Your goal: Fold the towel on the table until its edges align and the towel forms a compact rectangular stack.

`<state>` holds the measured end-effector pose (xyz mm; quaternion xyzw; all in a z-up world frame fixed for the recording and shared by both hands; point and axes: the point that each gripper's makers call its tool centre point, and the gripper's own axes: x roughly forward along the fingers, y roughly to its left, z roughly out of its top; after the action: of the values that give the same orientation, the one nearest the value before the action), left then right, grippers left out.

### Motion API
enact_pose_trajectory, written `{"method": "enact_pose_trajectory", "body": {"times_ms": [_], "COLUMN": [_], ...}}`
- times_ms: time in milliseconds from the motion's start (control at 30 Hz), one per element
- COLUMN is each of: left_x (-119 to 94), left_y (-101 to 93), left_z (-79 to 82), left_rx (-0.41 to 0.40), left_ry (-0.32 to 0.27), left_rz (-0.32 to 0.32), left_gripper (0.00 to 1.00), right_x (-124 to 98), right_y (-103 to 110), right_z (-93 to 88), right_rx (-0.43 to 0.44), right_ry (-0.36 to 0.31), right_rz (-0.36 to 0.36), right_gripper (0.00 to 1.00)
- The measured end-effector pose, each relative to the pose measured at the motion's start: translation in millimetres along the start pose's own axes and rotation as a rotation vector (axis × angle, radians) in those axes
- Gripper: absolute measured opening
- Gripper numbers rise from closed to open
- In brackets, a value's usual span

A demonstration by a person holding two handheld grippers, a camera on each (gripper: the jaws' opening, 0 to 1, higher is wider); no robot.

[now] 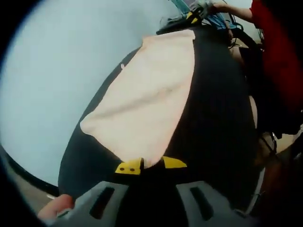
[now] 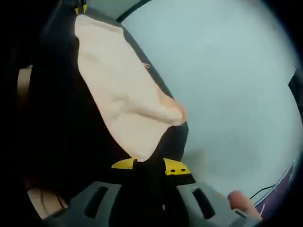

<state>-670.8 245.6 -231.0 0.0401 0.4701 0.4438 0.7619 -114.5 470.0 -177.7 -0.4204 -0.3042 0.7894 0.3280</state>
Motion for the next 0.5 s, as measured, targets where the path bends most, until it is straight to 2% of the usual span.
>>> {"method": "enact_pose_trajectory", "body": {"times_ms": [67, 100, 133, 167, 200, 267, 333, 433, 500], "left_x": [-3.5, -3.5, -6.2, -9.8, -13.6, -21.4, -27.4, -37.4, -44.4], "left_y": [2.1, 5.5, 8.1, 10.5, 11.8, 17.8, 14.0, 9.9, 8.5], "left_z": [4.8, 1.1, 4.9, 10.3, 11.7, 7.8, 6.8, 3.1, 2.0], "left_rx": [-0.05, -0.089, -0.104, -0.107, -0.104, -0.064, -0.063, -0.061, -0.053], "left_ry": [-0.006, -0.017, -0.044, -0.06, -0.065, -0.043, -0.034, -0.026, -0.023], "left_rz": [0.021, 0.018, 0.023, 0.034, 0.038, 0.067, 0.065, 0.054, 0.062], "left_gripper": [0.05, 0.05, 0.04, 0.04, 0.04, 0.03, 0.03, 0.03, 0.03], "right_x": [4.2, 7.8, 12.8, 18.6, 24.1, 36.4, 45.2, 48.8, 51.1], "right_y": [10.0, 13.6, 17.0, 19.0, 18.5, 18.3, 19.0, 21.0, 24.8], "right_z": [-3.8, -5.5, -5.8, -6.8, -11.8, -21.0, -20.8, -19.9, -21.0], "right_rx": [-0.046, -0.063, -0.075, -0.089, -0.142, -0.238, -0.228, -0.289, -0.288], "right_ry": [0.023, 0.029, 0.025, 0.025, 0.054, 0.087, 0.073, 0.073, 0.079], "right_rz": [0.043, 0.058, 0.071, 0.073, 0.067, 0.062, 0.055, 0.051, 0.057], "right_gripper": [0.19, 0.2, 0.21, 0.21, 0.2, 0.17, 0.09, 0.03, 0.0]}}
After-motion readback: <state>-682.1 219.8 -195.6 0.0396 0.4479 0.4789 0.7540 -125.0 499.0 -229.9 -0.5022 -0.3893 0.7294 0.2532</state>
